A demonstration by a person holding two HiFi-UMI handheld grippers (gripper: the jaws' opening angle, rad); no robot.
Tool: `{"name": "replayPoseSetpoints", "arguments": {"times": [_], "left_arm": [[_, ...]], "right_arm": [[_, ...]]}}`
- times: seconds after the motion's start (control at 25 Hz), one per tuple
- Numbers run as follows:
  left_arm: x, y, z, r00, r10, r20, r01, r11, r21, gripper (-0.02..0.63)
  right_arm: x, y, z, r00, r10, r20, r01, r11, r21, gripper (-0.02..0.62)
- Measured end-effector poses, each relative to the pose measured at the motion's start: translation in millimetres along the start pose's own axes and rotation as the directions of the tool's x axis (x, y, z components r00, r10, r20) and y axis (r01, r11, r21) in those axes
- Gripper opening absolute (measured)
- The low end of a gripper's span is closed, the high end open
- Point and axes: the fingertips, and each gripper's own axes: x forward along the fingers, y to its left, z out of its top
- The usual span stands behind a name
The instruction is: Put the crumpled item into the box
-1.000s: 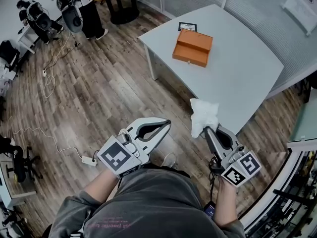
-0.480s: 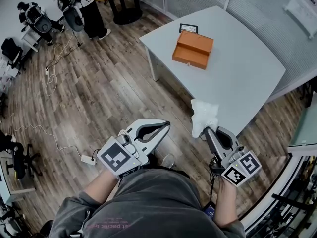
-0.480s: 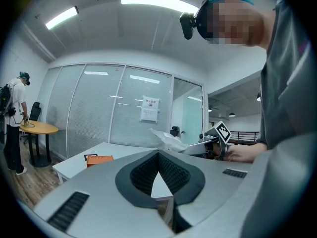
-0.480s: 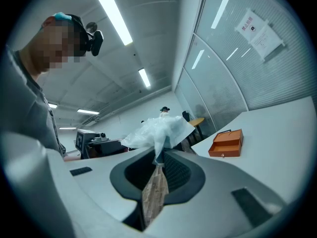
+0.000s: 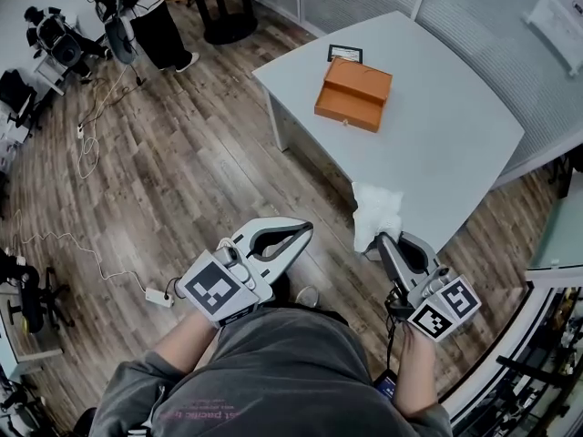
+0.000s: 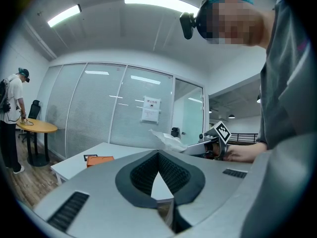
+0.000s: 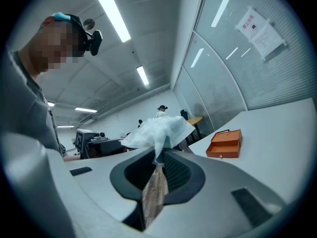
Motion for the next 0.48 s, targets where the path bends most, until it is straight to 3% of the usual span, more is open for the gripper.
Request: {"name": "replayPoseSetpoints", "arguments": {"times": [0.48], "left_arm": [[13,76,0,1.0,-0.031,0.003,0.031,0.999,-0.031,0.012]], "right_arm": [[69,-22,11,0.999,-0.035,-0.02,0.035,0.999,0.015,0.041]]}}
